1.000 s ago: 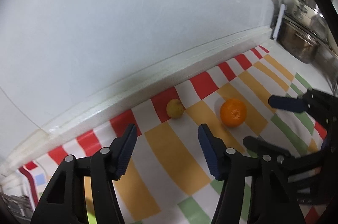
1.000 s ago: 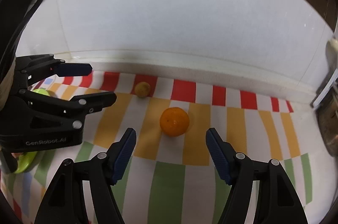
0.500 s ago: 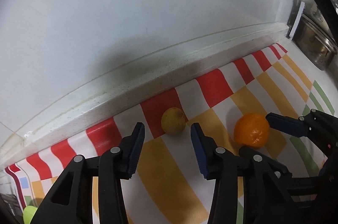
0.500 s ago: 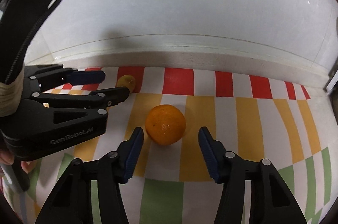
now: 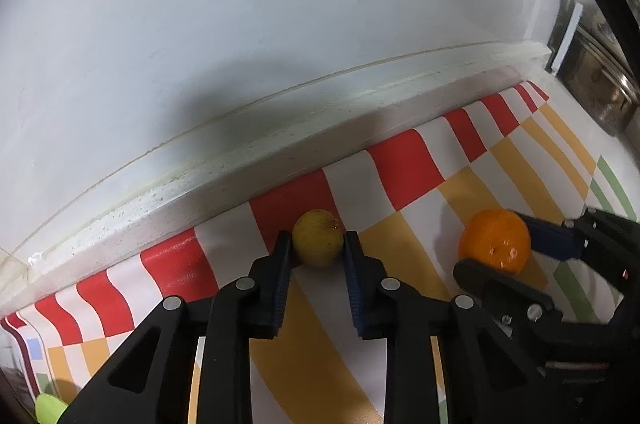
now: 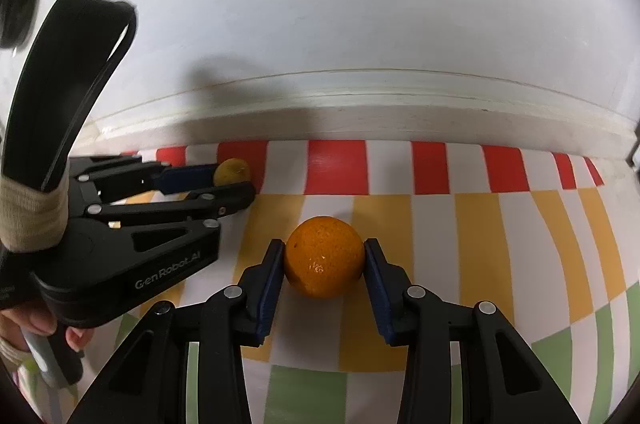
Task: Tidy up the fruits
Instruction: 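Grasp the small yellow fruit with the left gripper while the right gripper grasps the orange, then carry the yellow fruit in the left gripper while the right carries the orange over the plate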
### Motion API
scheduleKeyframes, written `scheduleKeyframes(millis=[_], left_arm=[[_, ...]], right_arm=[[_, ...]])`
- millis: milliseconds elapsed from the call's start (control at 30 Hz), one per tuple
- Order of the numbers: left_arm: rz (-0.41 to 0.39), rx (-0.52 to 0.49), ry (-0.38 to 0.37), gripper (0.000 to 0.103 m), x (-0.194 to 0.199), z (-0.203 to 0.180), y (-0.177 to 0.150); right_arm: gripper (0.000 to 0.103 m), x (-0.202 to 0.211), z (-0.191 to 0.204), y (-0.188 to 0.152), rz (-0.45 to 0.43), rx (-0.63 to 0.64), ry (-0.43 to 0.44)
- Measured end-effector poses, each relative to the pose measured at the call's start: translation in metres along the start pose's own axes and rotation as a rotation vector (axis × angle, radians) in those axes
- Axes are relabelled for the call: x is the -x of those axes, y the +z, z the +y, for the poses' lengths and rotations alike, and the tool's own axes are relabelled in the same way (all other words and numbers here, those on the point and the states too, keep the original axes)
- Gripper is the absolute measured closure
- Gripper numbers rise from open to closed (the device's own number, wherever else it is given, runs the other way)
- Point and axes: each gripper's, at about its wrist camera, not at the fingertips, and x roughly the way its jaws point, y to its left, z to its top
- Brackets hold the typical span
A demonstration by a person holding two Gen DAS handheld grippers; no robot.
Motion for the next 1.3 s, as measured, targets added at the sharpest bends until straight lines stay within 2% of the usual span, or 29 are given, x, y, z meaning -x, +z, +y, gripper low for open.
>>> scheduleKeyframes(millis=[300,733,1033,1300], left_arm=[[-0.071,-0.006,0.019,0.077,0.04,-0.006,-0.014],[-0.172,0.061,0.009,0.077,0.121,-0.003,-0.043],[-0.246,0.081,0.098,0.077,0.176,-0.004,-0.072],[-0.276,0.133,0.133,0.077,0.217,0.005,-0.1]], right_arm=[[0.062,0.03,0.004,-0.002,-0.047,-0.007,0.003],[0.062,0.112,0.017,-0.015,-0.15,0.011,0.026],[0.062,0.156,0.041,-0.027,-0.208,0.037,0.049],[0.062,0.185,0.065,-0.039,-0.236,0.076,0.091]])
